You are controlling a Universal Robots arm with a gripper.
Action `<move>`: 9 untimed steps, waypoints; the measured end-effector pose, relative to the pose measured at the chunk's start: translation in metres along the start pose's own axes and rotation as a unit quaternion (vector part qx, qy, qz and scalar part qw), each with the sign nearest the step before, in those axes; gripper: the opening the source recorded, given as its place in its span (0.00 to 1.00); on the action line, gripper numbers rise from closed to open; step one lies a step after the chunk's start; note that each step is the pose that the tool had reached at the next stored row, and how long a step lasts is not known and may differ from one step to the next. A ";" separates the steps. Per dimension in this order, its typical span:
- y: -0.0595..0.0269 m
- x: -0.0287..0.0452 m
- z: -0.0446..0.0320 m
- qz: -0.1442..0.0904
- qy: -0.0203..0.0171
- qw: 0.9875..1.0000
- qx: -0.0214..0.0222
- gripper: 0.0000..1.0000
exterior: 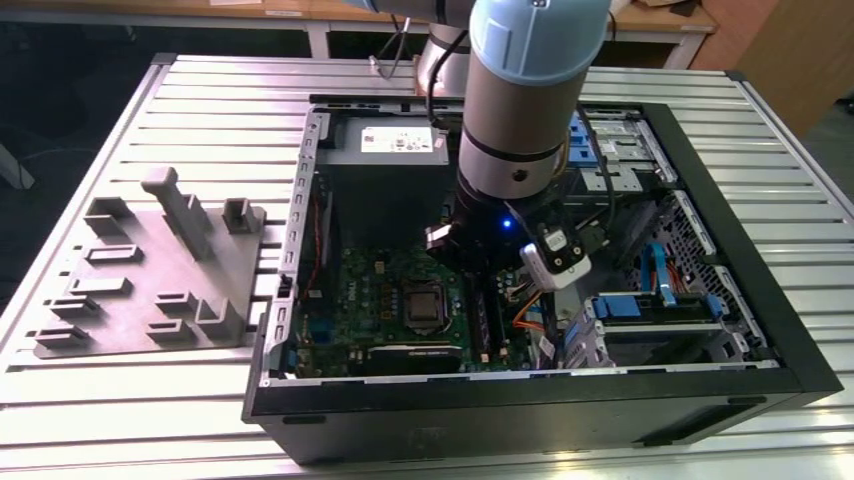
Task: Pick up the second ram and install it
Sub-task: 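Insert the second ram into the second slot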
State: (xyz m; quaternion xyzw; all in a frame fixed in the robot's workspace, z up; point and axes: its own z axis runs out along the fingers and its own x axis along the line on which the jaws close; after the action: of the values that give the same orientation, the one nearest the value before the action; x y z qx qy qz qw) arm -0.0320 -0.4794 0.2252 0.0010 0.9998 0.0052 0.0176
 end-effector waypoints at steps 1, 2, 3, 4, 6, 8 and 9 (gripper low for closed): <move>0.0000 0.0004 0.0000 0.000 0.000 1.000 0.000 0.11; 0.0000 0.0004 0.0000 0.000 0.000 1.000 0.000 0.11; 0.0000 0.0004 -0.0004 0.000 0.000 1.000 0.000 0.11; 0.0000 0.0004 -0.0013 0.000 0.000 1.000 0.000 0.11; 0.0000 0.0004 -0.0032 0.000 0.000 1.000 0.000 0.11; 0.0001 0.0004 -0.0033 0.000 0.000 1.000 0.000 0.11; 0.0001 0.0004 -0.0033 0.000 0.000 1.000 0.000 0.11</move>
State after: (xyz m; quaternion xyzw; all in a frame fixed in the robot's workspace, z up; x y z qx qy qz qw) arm -0.0324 -0.4793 0.2284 0.0010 0.9998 0.0054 0.0179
